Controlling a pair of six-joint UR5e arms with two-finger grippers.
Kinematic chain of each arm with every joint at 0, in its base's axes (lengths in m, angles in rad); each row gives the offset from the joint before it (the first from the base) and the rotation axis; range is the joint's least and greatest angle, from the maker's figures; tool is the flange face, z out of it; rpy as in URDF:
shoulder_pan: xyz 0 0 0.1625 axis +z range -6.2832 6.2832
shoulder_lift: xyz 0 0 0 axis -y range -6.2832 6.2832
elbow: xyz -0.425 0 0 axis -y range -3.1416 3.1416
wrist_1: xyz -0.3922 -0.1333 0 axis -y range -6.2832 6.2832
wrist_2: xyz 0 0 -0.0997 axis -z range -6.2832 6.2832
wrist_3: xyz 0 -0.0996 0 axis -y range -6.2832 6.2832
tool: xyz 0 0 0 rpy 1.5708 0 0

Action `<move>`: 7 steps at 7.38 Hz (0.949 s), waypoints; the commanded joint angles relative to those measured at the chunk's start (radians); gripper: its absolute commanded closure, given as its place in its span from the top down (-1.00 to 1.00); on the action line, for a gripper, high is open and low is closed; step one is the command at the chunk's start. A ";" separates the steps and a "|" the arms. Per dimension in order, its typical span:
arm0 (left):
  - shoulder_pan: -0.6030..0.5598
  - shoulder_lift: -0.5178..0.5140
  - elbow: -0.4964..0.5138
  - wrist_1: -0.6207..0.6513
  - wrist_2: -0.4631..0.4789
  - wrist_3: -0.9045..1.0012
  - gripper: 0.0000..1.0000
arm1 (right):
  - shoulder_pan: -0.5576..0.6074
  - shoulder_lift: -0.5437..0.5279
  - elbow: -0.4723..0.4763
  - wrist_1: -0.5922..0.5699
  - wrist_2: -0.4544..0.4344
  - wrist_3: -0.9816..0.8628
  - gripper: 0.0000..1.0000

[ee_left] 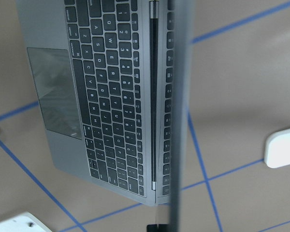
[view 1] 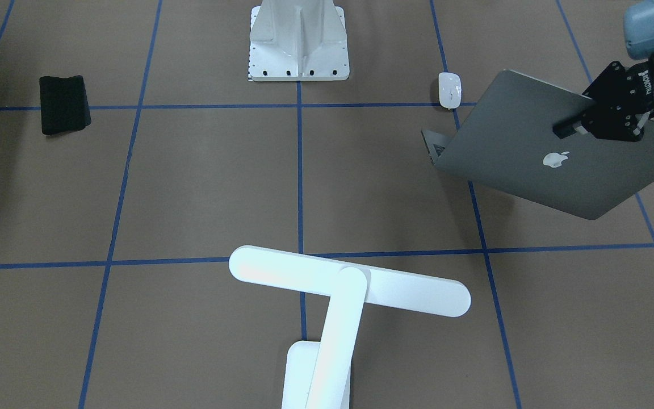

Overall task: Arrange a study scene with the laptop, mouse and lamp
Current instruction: 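Slide the laptop with the left gripper toward the white lamp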

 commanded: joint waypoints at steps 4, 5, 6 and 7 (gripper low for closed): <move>0.223 -0.323 0.151 0.028 0.262 -0.282 -1.00 | -0.001 -0.008 -0.003 0.006 0.005 0.000 1.00; 0.275 -0.352 0.158 0.018 0.347 -0.326 -1.00 | -0.001 -0.011 -0.003 0.006 0.011 0.000 1.00; 0.342 -0.387 0.196 -0.054 0.454 -0.410 -1.00 | -0.001 -0.011 -0.003 0.006 0.013 0.000 1.00; 0.381 -0.412 0.248 -0.149 0.510 -0.506 -1.00 | -0.001 -0.011 -0.003 0.005 0.013 0.000 1.00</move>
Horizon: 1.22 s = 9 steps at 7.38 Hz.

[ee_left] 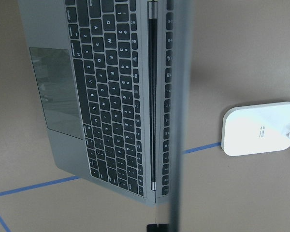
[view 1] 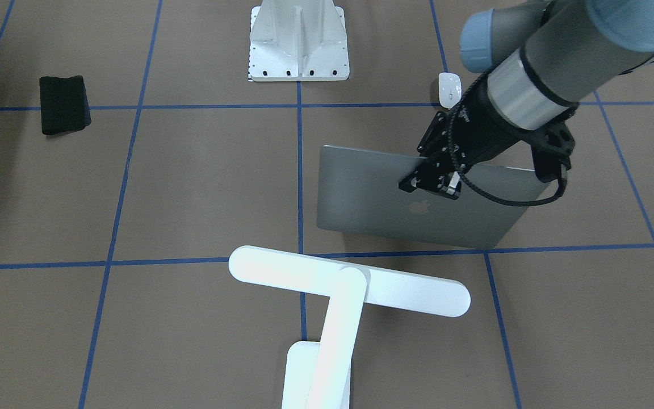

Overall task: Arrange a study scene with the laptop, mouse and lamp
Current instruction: 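Slide the laptop with the left gripper toward the white lamp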

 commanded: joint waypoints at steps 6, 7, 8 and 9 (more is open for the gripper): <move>0.195 -0.119 0.273 -0.300 0.380 -0.225 -1.00 | 0.000 -0.001 -0.006 -0.001 0.002 -0.002 1.00; 0.196 -0.141 0.326 -0.333 0.404 -0.225 -1.00 | 0.000 -0.001 -0.006 -0.001 0.002 -0.002 1.00; 0.196 -0.142 0.360 -0.379 0.431 -0.224 -1.00 | 0.000 -0.001 -0.008 -0.001 0.002 -0.002 1.00; 0.198 -0.150 0.387 -0.422 0.479 -0.222 -1.00 | 0.000 -0.001 -0.008 -0.001 0.002 -0.002 1.00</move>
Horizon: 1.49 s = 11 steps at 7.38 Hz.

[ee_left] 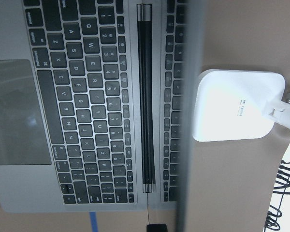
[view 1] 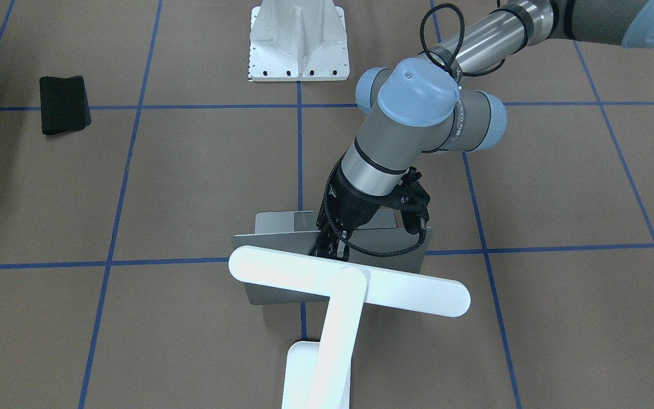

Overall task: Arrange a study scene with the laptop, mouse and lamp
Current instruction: 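Release the laptop and raise the left gripper away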

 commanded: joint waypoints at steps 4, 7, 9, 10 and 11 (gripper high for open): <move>0.041 -0.022 0.149 -0.163 0.120 0.056 -1.00 | 0.000 -0.005 -0.001 0.000 0.000 0.000 1.00; 0.059 -0.015 0.138 -0.164 0.115 0.221 -1.00 | 0.000 -0.003 -0.007 0.001 0.000 0.002 1.00; 0.042 -0.002 0.121 -0.164 0.115 0.212 0.44 | 0.000 -0.002 -0.008 0.001 0.000 0.002 1.00; 0.034 0.033 0.086 -0.164 0.115 0.207 0.55 | -0.002 0.000 -0.008 0.001 0.000 0.002 1.00; 0.013 0.089 0.012 -0.164 0.115 0.209 0.63 | -0.002 0.000 -0.010 0.001 0.000 0.003 1.00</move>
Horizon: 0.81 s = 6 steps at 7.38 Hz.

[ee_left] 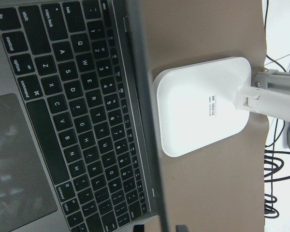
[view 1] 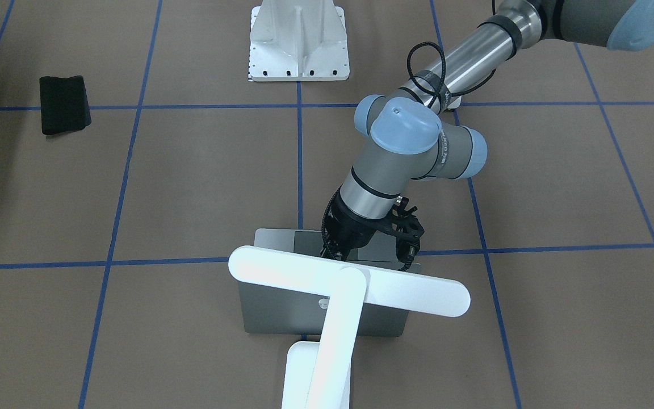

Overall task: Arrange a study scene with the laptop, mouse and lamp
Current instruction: 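Release the laptop and raise the left gripper away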

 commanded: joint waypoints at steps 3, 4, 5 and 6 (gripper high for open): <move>-0.091 0.301 -0.409 0.009 -0.046 0.018 0.93 | -0.001 0.011 -0.044 0.003 0.002 0.004 1.00; -0.123 0.330 -0.441 0.020 -0.140 0.094 0.97 | -0.001 0.013 -0.043 0.006 -0.003 0.001 1.00; -0.184 0.388 -0.492 0.090 -0.223 0.243 0.98 | -0.001 0.031 -0.044 0.006 -0.011 0.004 1.00; -0.223 0.433 -0.539 0.207 -0.286 0.472 0.97 | -0.001 0.040 -0.050 0.009 -0.012 0.004 1.00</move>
